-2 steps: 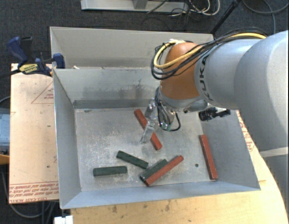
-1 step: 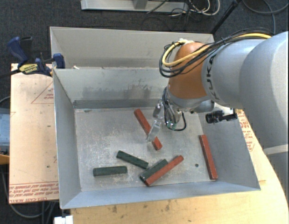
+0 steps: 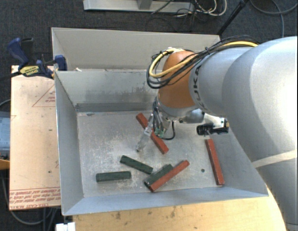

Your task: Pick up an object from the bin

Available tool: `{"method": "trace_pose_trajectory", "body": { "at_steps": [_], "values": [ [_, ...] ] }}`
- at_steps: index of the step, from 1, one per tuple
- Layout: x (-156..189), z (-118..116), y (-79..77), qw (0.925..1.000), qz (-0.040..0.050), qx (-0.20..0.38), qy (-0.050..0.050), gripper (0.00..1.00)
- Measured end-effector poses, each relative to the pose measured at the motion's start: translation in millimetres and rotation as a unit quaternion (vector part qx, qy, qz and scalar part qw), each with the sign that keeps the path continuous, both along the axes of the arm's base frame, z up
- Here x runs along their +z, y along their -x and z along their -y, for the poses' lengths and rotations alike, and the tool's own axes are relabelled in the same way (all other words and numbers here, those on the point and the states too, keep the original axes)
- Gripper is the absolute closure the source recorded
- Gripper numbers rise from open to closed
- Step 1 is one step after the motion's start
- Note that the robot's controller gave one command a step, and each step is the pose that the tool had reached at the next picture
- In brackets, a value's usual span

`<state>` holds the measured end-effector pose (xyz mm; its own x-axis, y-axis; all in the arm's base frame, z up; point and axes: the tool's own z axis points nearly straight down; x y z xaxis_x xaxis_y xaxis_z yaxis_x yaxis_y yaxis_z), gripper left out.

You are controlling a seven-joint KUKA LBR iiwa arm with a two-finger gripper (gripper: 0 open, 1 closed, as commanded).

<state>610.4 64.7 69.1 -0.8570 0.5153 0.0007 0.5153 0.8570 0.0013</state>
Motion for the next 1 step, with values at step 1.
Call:
{"method": "trace_pose_trajectory", "body": {
  "at_steps": [1],
  "values": [
    [1.3, 41.3, -25.7, 0.9981, 0.0020, -0.062, 0.001, 0.00]
  ]
}}
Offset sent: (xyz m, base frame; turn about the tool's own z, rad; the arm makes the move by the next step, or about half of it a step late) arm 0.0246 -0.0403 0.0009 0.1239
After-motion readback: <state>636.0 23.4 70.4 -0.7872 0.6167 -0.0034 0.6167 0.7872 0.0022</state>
